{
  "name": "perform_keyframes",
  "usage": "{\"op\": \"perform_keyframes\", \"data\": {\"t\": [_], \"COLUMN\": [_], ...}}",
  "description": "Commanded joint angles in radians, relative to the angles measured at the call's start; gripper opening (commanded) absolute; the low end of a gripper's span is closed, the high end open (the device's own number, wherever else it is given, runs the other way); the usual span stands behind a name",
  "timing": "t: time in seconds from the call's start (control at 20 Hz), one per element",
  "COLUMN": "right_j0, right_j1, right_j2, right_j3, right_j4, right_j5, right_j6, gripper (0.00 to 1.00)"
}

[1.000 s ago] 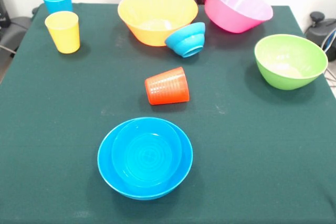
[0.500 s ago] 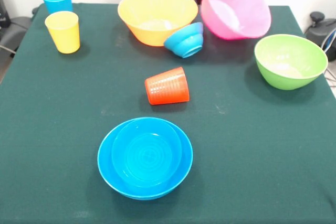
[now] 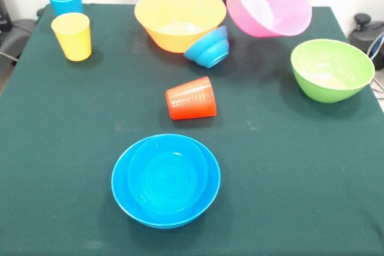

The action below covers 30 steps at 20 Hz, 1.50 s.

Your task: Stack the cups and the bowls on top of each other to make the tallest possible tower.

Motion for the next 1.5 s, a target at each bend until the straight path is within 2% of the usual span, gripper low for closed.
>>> {"op": "perform_keyframes", "data": {"t": [0.05,0.25,0.45,0.65,0.8,1.05,1.2,1.5], "right_j0": [-0.043,-0.071,-0.105,-0.12,-0.129,-0.167,-0.157,-0.143], "right_j1": [-0.081,-0.115,-0.105,-0.015,0.041,0.206,0.258,0.353], "right_j2": [0.109,0.136,0.154,0.164,0.166,0.197,0.194,0.193], "right_j3": [-0.067,-0.047,-0.057,-0.124,-0.194,-0.335,-0.415,-0.525], "right_j4": [0.05,0.073,0.082,0.034,0.001,-0.032,-0.065,-0.096], "right_j5": [0.149,0.164,0.161,0.106,0.118,0.1,0.125,0.097], "right_j6": [0.006,-0.011,-0.032,-0.038,-0.046,-0.111,-0.122,-0.099], "gripper": [0.0,0.0,0.0,0.0,0.0,0.0,0.0,0.0]}}
